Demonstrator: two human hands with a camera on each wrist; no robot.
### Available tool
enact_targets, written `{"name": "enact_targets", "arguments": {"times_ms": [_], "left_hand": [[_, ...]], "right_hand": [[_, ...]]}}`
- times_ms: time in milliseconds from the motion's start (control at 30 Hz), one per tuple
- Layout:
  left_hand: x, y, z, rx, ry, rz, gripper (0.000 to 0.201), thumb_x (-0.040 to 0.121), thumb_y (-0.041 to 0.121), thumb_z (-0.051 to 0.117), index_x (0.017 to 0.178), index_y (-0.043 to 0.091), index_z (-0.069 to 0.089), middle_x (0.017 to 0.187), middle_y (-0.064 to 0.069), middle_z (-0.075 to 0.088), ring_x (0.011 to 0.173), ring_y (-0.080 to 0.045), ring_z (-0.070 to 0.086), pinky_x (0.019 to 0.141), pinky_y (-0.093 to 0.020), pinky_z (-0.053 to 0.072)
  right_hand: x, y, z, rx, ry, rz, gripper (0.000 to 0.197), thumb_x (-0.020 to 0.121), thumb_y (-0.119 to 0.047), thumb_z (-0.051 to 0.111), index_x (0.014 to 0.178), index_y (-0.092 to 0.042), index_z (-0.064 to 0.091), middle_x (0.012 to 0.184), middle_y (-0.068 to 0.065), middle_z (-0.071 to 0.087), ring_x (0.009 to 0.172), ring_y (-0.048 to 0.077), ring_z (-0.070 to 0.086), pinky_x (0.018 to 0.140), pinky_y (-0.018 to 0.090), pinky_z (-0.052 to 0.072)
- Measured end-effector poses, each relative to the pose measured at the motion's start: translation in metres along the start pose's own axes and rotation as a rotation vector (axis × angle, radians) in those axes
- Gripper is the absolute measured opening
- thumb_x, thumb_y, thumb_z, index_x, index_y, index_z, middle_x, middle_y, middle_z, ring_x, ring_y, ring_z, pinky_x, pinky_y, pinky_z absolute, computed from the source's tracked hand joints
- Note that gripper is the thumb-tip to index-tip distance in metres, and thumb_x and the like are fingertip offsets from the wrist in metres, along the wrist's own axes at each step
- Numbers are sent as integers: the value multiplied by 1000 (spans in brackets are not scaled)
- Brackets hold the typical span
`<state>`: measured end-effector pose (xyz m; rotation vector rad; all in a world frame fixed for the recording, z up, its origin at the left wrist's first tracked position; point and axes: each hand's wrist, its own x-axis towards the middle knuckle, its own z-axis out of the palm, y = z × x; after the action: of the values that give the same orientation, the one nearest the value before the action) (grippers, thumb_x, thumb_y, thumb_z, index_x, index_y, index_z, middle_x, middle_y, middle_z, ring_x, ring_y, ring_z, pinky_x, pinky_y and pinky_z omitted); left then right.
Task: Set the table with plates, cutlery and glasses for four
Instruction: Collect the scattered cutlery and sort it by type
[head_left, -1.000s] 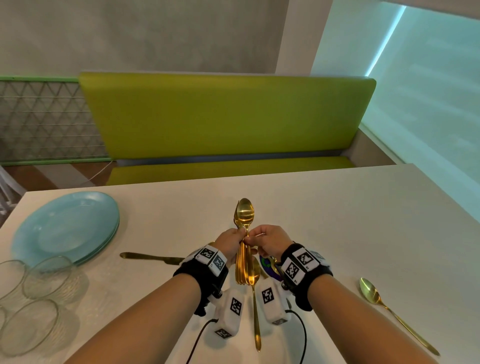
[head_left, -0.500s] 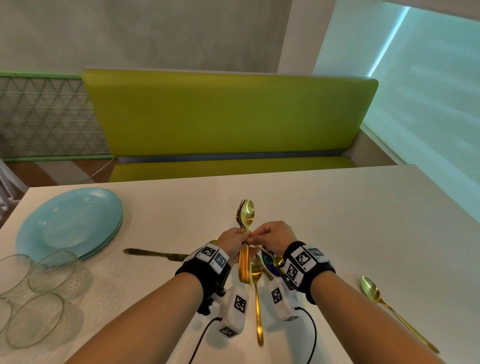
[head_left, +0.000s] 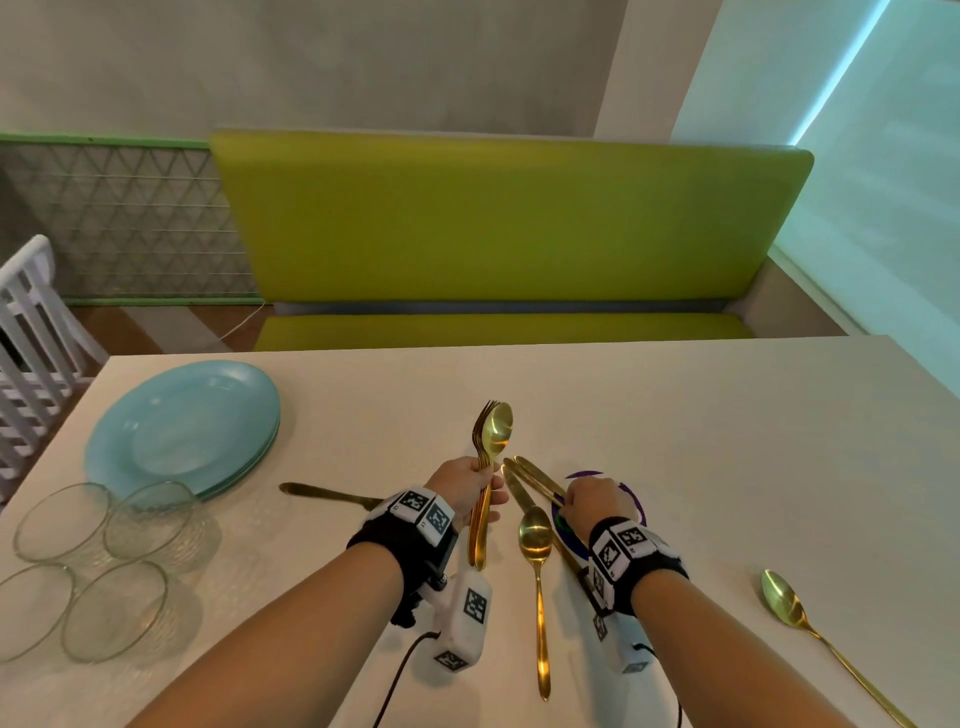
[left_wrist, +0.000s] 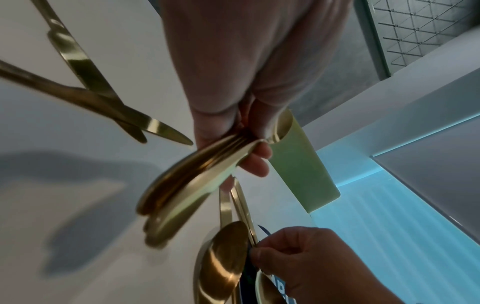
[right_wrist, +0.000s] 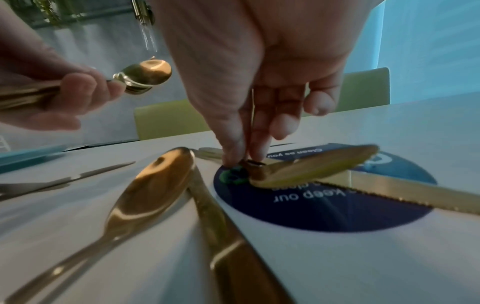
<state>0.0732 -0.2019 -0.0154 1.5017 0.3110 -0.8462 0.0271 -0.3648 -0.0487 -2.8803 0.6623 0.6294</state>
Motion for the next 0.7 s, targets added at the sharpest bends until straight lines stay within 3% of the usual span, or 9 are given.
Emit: {"name": "enact_targets", "arguments": {"times_ms": [133, 267, 367, 467, 700], "left_hand": [[-1, -4, -6, 6, 8, 6, 14, 100, 8, 40, 108, 8, 52, 80, -4, 55, 71, -14, 57, 72, -32, 52], [-3, -7, -14, 44, 30, -7, 16, 98, 7, 42, 110, 8, 54, 81, -4, 56, 72, -14, 58, 74, -32, 53], [-5, -8, -18, 97, 39, 5, 20, 97, 6, 43, 114, 6, 54, 81, -4, 57, 71, -14, 58, 71, -30, 53], [-7, -5, -22, 179, 49, 52, 24, 95, 2, 45, 118, 3, 53, 78, -4, 56, 68, -13, 56, 66, -28, 50], [-34, 9, -38, 378, -29, 146, 13, 95, -2, 43, 102, 9, 47, 73, 0, 50, 59, -9, 50, 53, -18, 40]], "right_hand": [[4, -5, 5, -65, 16, -4, 24, 94, -28, 48, 105, -15, 64, 97, 2, 66, 78, 18, 56, 78, 27, 50], [1, -8, 4, -81, 29, -7, 23, 93, -30, 49, 103, -15, 62, 84, 0, 59, 82, 18, 60, 86, 31, 50], [-8, -8, -7, -127, 71, -35, 25, 95, -29, 45, 109, -16, 60, 104, 2, 65, 101, 20, 60, 95, 33, 42], [-26, -7, -25, -249, 143, -85, 29, 96, -25, 42, 120, -17, 56, 118, 3, 59, 113, 22, 53, 99, 35, 38], [-90, -36, -57, -557, 175, -326, 29, 97, -19, 41, 122, -16, 56, 122, 8, 53, 117, 26, 46, 99, 38, 34]]}}
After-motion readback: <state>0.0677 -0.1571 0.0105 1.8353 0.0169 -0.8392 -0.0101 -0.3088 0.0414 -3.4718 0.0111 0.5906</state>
